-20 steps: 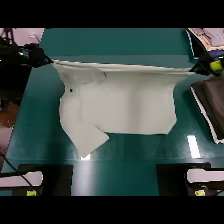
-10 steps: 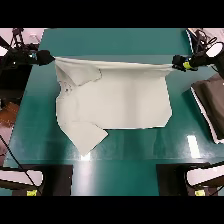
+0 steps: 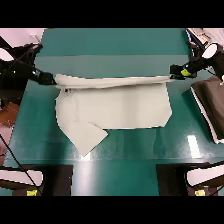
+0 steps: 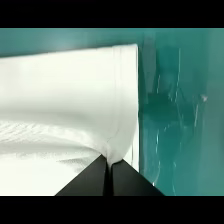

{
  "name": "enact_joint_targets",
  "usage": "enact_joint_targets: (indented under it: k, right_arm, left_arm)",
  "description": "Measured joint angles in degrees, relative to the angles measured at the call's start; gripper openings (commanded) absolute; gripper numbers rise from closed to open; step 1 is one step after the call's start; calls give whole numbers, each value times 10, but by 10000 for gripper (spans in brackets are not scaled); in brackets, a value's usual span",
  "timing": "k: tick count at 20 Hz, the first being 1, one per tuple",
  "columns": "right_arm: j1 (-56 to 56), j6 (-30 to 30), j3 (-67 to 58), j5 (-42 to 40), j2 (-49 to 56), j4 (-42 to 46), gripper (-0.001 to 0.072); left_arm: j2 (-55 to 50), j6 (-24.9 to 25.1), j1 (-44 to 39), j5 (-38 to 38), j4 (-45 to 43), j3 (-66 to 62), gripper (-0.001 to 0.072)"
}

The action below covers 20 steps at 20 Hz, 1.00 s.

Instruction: Fold the shirts.

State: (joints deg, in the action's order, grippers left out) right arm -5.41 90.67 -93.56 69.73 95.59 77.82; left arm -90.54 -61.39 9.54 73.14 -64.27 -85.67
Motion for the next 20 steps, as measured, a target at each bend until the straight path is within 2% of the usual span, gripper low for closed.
enact_joint_targets:
  k: [2,3,4,5,7,8,9,10,13,14,15,20]
  right_arm:
    - [0,-1,0,21,3,1,21]
    - [0,-1,0,30,6,1,94]
    - [2,-1,0,37,8,1,303]
    - [4,-1,0,42,9,4,387]
    - [8,-2,0,52,11,2,386]
    - [10,-2,0,56,10,-2,386]
    - [11,-2,0,61,10,-5,385]
    - [11,-2,0,65,10,-11,385]
    - [8,-2,0,78,-1,-31,385]
    - [7,-3,0,81,-8,-34,385]
    - [5,-4,0,83,-16,-37,385]
    - [4,-20,0,94,-63,-45,385]
  left_arm:
    - [0,-1,0,6,-9,26,31]
    - [0,-2,0,6,-13,37,32]
    - [0,-5,0,5,-15,45,33]
    - [0,-11,0,4,-21,50,33]
    - [0,-23,1,1,-23,57,33]
    - [0,-28,0,1,-23,59,150]
    - [0,-32,0,2,-23,61,468]
    - [0,-38,1,5,-23,62,620]
    - [0,-63,1,20,-30,63,616]
    - [1,-73,1,26,-38,64,573]
    - [3,-83,1,34,-46,64,494]
    - [84,-121,2,50,-59,123,496]
